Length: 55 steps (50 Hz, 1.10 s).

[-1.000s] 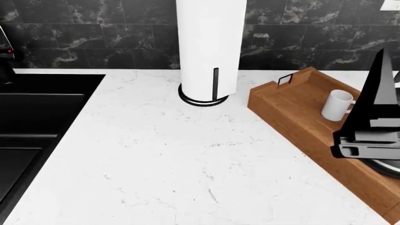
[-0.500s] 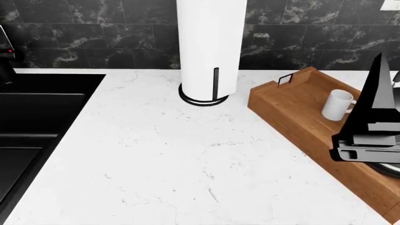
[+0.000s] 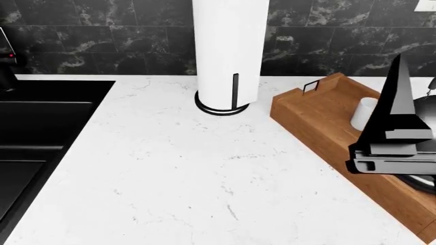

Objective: Pick the kettle from the counter and place it on the tray. Then pick the mug from the cabinet and place it on the tray. Then close the cabinet doors.

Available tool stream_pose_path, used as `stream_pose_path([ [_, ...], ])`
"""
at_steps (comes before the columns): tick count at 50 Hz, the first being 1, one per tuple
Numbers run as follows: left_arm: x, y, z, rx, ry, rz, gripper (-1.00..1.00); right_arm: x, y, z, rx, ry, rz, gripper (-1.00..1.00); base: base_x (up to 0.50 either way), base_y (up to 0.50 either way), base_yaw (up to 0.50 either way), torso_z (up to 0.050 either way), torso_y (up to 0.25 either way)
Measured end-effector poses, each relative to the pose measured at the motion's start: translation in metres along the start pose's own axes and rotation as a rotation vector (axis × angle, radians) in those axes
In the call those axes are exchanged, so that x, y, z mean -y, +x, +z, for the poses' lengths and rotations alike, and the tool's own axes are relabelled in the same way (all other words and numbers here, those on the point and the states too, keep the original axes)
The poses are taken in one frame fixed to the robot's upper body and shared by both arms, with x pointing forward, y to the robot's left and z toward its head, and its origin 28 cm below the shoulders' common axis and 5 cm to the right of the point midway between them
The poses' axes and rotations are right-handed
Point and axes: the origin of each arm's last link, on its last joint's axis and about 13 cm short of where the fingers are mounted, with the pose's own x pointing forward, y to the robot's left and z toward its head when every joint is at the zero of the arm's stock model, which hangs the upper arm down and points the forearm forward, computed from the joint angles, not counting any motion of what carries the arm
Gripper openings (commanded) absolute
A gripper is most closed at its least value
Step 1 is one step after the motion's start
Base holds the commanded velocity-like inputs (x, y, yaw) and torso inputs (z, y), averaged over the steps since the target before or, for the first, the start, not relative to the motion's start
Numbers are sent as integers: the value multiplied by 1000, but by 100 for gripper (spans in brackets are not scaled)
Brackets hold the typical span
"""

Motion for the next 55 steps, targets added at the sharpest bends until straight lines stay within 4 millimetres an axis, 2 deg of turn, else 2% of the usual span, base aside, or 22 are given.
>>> stream_pose_path([
  [6,-10,-58,-12,-11,-6,27,100,-3,0,1,-5,0,6,100,0,0,0,0,0],
  [12,-15,-106,-25,-34,-5,66,100,-5,0,0,-5,-7,6,100,0,0,0,0,0],
  [16,-18,-130,-30,-37,-5,102,100,-5,0,0,0,-10,1,100,0,-32,0,0,0],
  [21,-21,-151,-33,-43,-22,136,100,-5,0,0,10,-8,-3,100,7,-494,0,0,0],
  [33,-22,-175,-31,-50,-38,154,100,-4,1,0,28,-8,-18,100,7,-500,0,0,0],
  [55,-22,-185,-27,-13,6,171,100,-3,-1,-1,41,-8,-30,100,7,-500,0,0,0],
])
